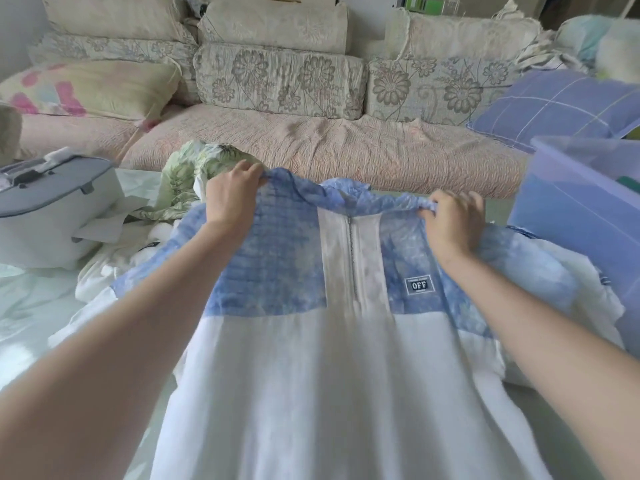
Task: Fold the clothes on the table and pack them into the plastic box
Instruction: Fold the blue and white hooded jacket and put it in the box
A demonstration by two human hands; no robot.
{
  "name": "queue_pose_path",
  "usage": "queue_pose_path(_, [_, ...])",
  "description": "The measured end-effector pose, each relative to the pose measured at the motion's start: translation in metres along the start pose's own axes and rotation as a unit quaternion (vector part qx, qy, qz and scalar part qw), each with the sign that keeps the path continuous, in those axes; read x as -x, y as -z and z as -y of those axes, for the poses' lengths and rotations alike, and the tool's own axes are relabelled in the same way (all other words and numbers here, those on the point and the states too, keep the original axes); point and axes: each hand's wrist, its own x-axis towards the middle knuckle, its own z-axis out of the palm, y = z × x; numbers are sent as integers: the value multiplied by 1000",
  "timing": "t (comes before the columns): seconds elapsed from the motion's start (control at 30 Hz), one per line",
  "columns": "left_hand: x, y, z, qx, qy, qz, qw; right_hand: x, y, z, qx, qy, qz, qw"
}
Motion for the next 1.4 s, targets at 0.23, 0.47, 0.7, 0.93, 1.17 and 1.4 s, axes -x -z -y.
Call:
queue_pose_path(0.23, [31,-33,5,29,-23,117,992,40,-24,-11,118,42,234,964])
queue_pose_path(0.47, [55,7,36,48,97,195,975,106,9,6,-43,209,405,889])
queue_pose_path(0.7, [60,43,53,56,141,281,948,114,10,3,-10,123,513,849])
queue_pose_path(0.93, [73,61,70,13,146,475,868,140,43,85,-160,236,473,834])
queue_pose_path(1.17, [74,51,89,24,146,225,963,177,33,147,-112,314,520,786])
queue_pose_path(1.4, [87,49,88,-143,38,164,975,184,32,152,-97,321,529,780])
